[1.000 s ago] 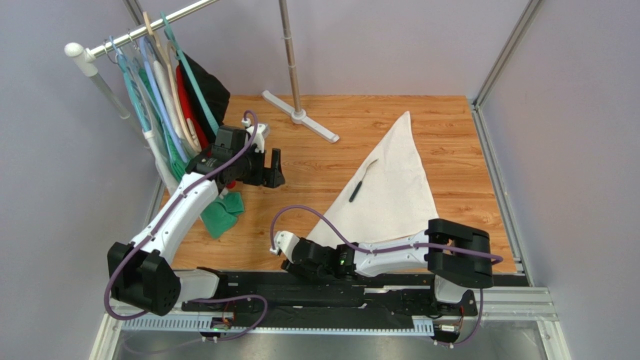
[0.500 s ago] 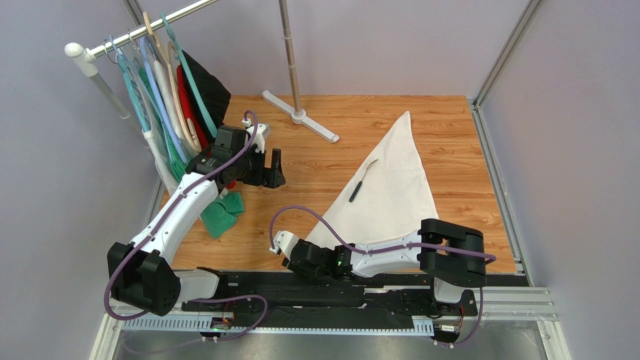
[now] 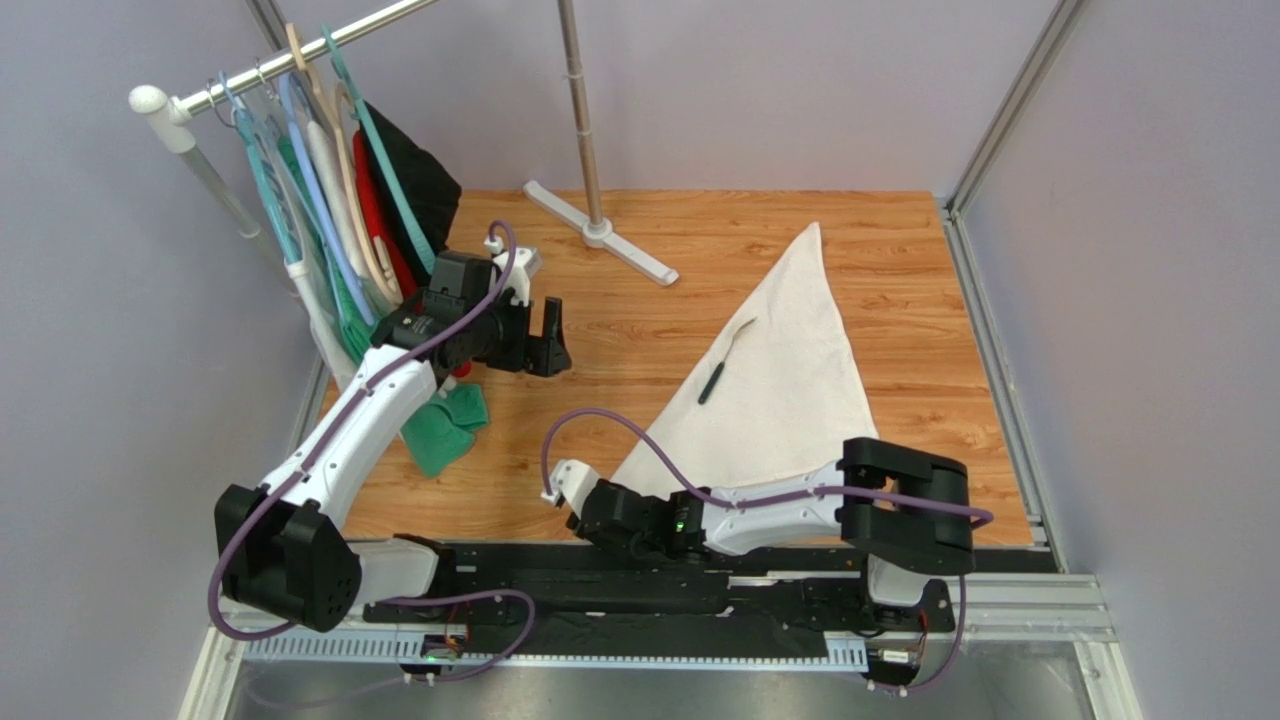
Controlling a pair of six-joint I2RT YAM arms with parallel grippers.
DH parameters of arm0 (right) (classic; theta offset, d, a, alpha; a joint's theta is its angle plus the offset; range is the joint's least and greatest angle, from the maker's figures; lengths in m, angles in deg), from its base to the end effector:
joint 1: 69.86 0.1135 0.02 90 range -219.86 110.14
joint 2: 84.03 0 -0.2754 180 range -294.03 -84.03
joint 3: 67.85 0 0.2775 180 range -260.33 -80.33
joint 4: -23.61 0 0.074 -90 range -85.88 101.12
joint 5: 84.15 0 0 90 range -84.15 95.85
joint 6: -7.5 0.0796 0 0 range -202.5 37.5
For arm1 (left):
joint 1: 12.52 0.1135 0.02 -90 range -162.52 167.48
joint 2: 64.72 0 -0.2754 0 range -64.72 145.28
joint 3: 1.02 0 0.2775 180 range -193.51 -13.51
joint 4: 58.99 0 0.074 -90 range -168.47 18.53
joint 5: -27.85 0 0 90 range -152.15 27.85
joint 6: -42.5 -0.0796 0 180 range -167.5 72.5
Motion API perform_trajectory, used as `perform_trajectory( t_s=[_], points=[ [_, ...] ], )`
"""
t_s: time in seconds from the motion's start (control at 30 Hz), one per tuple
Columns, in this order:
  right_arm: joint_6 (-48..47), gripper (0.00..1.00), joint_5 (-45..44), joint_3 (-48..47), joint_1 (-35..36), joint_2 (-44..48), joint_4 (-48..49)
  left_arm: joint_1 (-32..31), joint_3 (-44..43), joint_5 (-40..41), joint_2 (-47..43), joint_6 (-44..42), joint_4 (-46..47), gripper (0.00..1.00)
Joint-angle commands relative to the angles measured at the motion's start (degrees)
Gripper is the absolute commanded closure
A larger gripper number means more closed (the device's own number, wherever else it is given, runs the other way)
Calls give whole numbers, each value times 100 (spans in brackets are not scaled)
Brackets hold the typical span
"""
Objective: Fold the napkin, place the utensils inside, and roll it up
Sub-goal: Fold the napkin
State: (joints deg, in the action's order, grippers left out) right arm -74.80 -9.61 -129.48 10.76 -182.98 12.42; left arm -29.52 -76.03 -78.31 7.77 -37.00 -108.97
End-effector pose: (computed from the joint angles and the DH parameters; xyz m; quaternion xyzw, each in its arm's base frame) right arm 0.0834 0.3748 0.1044 -0.5124 0.7736 0.1543 0.3394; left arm 0.2958 -0.1136 0.2775 0.1032 0.9183 -0.2126 0.3177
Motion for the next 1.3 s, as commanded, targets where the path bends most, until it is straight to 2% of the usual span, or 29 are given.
perform_trajectory(
  t_s=[0.0,0.13,0.33,0.63,1.0,1.27],
  points=[
    [213,66,78,-104,41,806,-365,29,38,-150,-103,-110,41,5],
    [319,54,298,-358,-72,1300,-1016,29,30,-220,-112,-92,49,5],
    [398,49,1203,-578,-521,782,-1035,29,38,-282,-121,-84,49,5],
    [864,48,1467,-851,-635,246,-1088,29,47,-256,-130,-110,32,5],
    [952,47,1467,-1053,-635,562,-1439,29,73,-282,-130,-110,23,5],
    [864,47,1467,-1281,-644,202,-1378,21,65,-273,-112,-110,14,5]
  ],
)
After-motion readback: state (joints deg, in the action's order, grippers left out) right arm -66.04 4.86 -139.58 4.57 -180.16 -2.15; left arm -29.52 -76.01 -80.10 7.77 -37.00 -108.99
